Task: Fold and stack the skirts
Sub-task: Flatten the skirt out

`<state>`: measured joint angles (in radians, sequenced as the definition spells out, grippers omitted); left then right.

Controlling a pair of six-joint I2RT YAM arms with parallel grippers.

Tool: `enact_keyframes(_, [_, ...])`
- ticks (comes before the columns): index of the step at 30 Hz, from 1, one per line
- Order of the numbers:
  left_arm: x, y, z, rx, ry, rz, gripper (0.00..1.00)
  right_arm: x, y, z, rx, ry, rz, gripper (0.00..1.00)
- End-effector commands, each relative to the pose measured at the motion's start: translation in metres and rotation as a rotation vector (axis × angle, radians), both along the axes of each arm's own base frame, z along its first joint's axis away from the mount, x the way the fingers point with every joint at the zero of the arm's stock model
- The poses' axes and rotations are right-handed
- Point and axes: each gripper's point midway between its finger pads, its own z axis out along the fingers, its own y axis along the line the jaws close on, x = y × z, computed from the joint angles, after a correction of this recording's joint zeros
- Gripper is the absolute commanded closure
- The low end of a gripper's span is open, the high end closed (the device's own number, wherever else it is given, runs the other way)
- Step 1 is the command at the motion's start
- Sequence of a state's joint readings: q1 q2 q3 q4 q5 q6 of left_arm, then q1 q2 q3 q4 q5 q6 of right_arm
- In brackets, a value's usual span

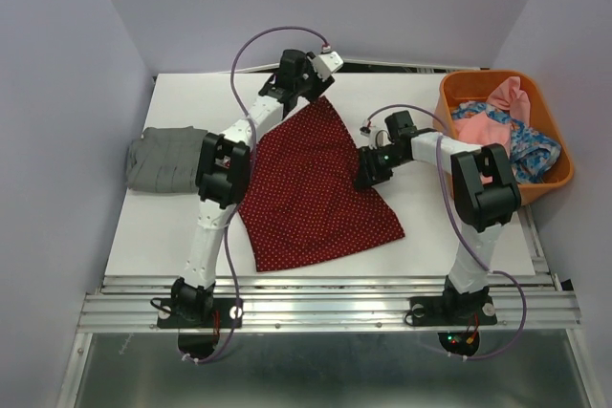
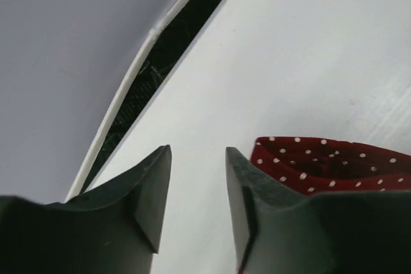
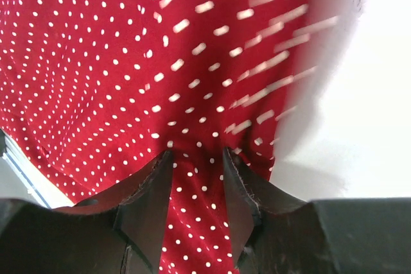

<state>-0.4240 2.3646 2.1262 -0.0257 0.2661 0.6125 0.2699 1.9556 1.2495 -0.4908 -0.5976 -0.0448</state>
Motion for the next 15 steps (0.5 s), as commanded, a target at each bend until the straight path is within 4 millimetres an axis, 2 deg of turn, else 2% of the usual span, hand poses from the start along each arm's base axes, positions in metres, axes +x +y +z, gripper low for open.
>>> enact_keyframes(1, [0.053, 0.018, 0.056, -0.091, -0.238, 0.198, 0.28, -0.041, -0.023, -0.032, -0.146, 0.138, 0.009, 0.56])
enact_keyframes(4, [0.058, 0.024, 0.066, -0.080, -0.256, 0.227, 0.25, -0.040, -0.025, -0.030, -0.159, 0.126, 0.008, 0.55])
enact_keyframes(6, [0.055, 0.034, 0.070, -0.067, -0.248, 0.266, 0.25, -0.033, -0.027, -0.026, -0.180, 0.097, 0.003, 0.55])
enact_keyframes(7, [0.050, 0.042, 0.087, -0.078, -0.256, 0.279, 0.25, -0.030, -0.028, -0.023, -0.187, 0.088, 0.002, 0.55])
enact_keyframes(8, [0.046, 0.048, 0.090, -0.079, -0.239, 0.287, 0.25, -0.025, -0.029, -0.020, -0.194, 0.071, 0.001, 0.54])
enact_keyframes(10, [0.031, 0.063, 0.072, -0.052, -0.151, 0.294, 0.26, -0.012, -0.029, -0.008, -0.202, 0.022, 0.005, 0.52])
enact_keyframes(12, [0.007, 0.079, 0.074, -0.047, -0.088, 0.274, 0.27, -0.003, -0.026, 0.006, -0.189, -0.022, 0.018, 0.50])
enact_keyframes(13, [-0.014, 0.084, 0.080, -0.051, -0.027, 0.249, 0.28, 0.006, -0.022, 0.017, -0.176, -0.055, 0.025, 0.47])
enact_keyframes(14, [-0.025, 0.087, 0.070, -0.049, 0.032, 0.224, 0.29, 0.011, -0.020, 0.023, -0.167, -0.073, 0.025, 0.46])
enact_keyframes(15, [-0.037, 0.100, 0.052, -0.039, 0.108, 0.220, 0.30, 0.018, -0.019, 0.029, -0.164, -0.100, 0.037, 0.46])
